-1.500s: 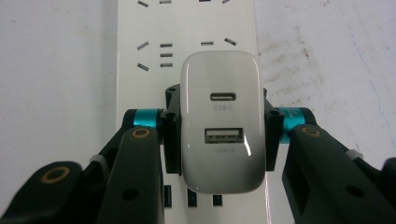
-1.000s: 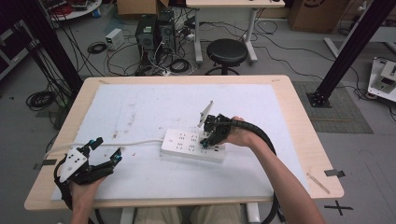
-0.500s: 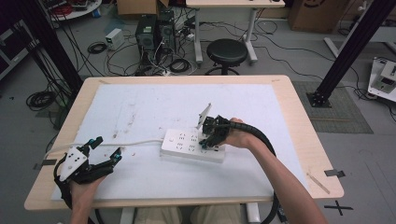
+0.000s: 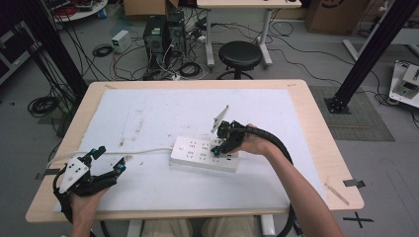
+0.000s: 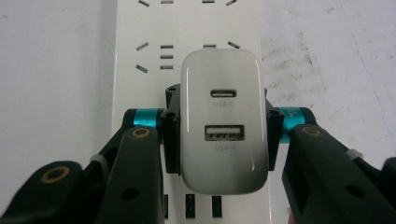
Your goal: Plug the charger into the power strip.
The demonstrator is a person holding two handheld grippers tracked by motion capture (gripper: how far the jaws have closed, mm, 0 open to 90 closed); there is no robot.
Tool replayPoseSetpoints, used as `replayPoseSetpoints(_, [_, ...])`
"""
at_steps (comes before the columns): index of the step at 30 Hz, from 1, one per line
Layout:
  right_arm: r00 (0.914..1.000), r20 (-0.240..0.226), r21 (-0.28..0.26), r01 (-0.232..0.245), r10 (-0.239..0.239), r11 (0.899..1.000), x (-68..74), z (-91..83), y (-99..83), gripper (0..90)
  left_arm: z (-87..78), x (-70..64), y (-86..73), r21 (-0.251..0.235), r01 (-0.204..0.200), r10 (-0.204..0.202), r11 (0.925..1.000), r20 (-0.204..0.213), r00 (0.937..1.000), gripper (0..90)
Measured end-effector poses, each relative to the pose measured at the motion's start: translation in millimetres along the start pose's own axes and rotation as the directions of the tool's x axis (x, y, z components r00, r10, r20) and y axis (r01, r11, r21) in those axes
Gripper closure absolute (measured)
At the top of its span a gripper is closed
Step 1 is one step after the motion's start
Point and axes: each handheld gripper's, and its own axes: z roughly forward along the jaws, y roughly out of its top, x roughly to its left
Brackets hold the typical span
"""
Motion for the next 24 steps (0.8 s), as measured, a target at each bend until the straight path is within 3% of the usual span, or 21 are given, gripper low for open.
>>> replayPoseSetpoints(17, [1.0000,0.000,-0.011,0.000,0.000,1.000,0.3,-0.3,-0.3,62.1,3.6,-1.6,2.1,0.000,-0.004,0.004,1.0000,0.009,1.0000,20.5])
replayPoseSetpoints(23, [0.9999,-0.012,-0.019,-0.009,0.009,1.000,0.9,-1.2,-0.8,56.8,1.9,-0.6,2.1,0.001,-0.001,0.001,1.0000,0.005,1.0000,20.5])
replayPoseSetpoints(24, [0.9995,-0.013,-0.040,-0.030,0.029,0.999,1.5,-2.9,-2.1,47.0,1.2,-0.3,2.3,0.003,-0.002,0.002,1.0000,0.007,1.0000,20.5])
